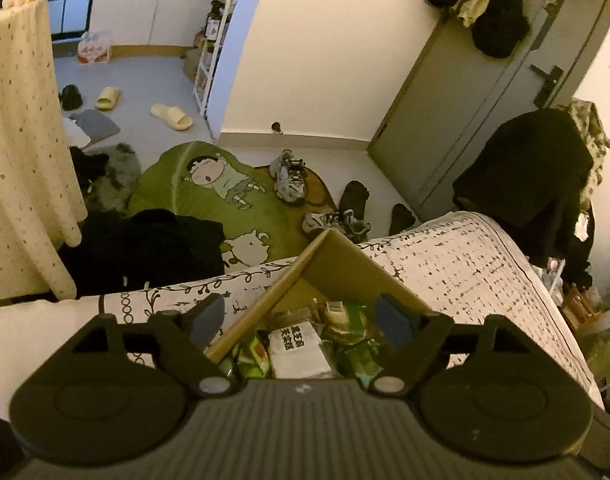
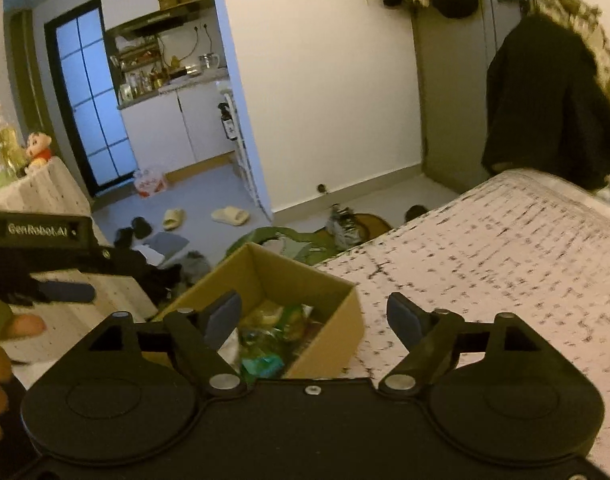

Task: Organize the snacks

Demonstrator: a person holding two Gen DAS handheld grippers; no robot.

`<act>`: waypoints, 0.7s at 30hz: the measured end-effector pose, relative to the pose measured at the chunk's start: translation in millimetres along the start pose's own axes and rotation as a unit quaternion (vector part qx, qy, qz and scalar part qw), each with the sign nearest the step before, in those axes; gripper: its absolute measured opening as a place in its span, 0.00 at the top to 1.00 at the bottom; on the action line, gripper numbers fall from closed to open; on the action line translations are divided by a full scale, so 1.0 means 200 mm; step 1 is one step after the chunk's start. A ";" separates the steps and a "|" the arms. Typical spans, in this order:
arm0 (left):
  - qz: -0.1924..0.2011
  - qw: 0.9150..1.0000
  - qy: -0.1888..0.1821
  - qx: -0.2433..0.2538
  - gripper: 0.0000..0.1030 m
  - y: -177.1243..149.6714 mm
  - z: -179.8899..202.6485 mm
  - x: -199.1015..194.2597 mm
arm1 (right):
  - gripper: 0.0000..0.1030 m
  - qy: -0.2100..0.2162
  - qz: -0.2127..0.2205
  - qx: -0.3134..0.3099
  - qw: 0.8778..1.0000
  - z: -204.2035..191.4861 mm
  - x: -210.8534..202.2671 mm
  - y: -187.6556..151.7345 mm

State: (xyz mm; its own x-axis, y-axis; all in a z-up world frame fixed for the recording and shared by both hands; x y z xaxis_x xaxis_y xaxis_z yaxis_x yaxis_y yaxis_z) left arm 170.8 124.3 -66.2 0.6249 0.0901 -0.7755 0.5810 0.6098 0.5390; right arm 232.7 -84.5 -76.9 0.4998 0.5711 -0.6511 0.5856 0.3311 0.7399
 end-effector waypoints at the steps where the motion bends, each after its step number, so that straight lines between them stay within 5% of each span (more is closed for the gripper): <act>1: 0.000 1.000 -0.001 0.004 0.20 -0.01 0.00 -0.02 | 0.22 0.000 0.002 -0.001 1.000 -0.01 -0.02 -0.01; 11: 0.004 1.000 -0.010 0.018 0.17 -0.10 -0.01 -0.15 | 0.00 -0.057 0.032 0.055 0.996 0.07 -0.27 -0.04; 17: 0.008 0.999 -0.018 0.031 0.14 -0.14 -0.04 -0.23 | 0.00 -0.095 0.029 0.083 0.992 0.08 -0.37 -0.11; 21: 0.013 0.998 -0.027 0.050 0.03 -0.18 -0.05 -0.28 | 0.00 -0.109 0.030 0.096 0.989 0.06 -0.45 -0.15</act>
State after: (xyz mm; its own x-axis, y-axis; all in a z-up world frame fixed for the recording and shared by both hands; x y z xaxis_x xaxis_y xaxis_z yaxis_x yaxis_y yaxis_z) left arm 110.4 105.1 -44.8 0.6659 0.0602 -0.7436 0.6123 0.5253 0.5909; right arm 177.9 -154.8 -42.3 0.6508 0.4019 -0.6441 0.6512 0.1407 0.7457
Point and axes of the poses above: each gripper's, at about its wrist camera, not at the fingertips, and x roughly the way its jaws point, z to its right, y to its top, the point moved 4 cm from there along x, roughly the way its jaws point, and after that the axes turned 9 degrees about -z, right-handed, at the moved point
